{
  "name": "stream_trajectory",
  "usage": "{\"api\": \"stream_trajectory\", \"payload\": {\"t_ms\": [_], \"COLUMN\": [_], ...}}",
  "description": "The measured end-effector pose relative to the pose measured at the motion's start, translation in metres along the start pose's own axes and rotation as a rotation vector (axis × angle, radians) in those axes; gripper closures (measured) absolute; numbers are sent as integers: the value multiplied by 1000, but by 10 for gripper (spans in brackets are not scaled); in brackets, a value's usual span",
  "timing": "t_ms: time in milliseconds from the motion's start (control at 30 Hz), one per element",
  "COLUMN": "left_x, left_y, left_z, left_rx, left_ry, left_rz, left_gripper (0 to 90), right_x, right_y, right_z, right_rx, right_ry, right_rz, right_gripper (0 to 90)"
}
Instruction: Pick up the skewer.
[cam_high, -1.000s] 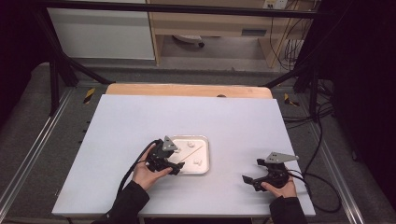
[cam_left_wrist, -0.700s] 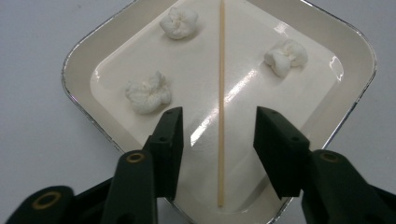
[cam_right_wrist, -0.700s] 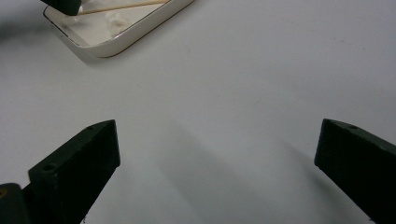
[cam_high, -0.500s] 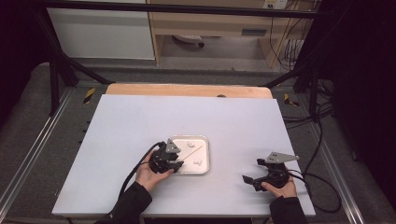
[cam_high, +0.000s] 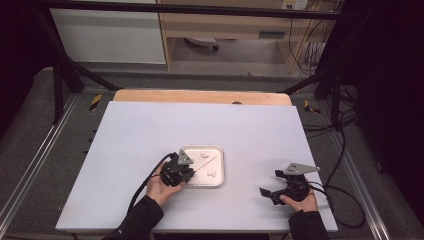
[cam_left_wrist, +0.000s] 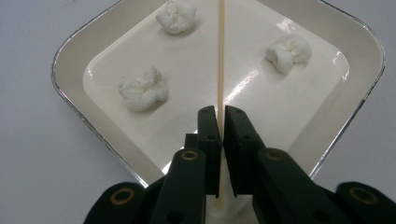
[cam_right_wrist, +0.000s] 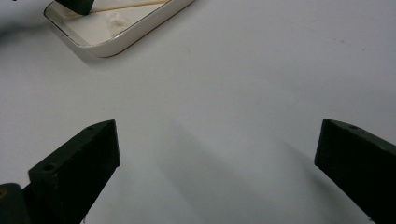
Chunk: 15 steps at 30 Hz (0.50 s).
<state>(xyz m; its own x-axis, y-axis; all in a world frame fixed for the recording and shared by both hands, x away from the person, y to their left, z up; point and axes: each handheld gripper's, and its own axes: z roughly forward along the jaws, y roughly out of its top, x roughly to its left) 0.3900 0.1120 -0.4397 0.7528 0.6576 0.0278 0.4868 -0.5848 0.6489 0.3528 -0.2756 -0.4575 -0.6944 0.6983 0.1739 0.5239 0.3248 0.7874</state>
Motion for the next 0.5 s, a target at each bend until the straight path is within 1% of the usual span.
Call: {"api": "stream_trajectory", "payload": {"t_ms": [67, 233, 467, 500], "left_x": [0, -1, 1, 2], "left_y": [0, -1, -3, -3], "left_z": [0, 0, 0, 0], "left_rx": [1, -2, -17, -23], "left_ry": [2, 1, -10, -17], "left_rz": [-4, -6, -19, -23], "left_gripper": [871, 880, 887, 888], "right_x": [0, 0, 0, 0], "right_y": [0, 0, 0, 0], "right_z": [0, 0, 0, 0], "right_rx": [-1, 0, 1, 0], "right_ry": [2, 0, 2, 3], "right_rz": [3, -1, 2, -3], "right_gripper": [8, 8, 8, 8]}}
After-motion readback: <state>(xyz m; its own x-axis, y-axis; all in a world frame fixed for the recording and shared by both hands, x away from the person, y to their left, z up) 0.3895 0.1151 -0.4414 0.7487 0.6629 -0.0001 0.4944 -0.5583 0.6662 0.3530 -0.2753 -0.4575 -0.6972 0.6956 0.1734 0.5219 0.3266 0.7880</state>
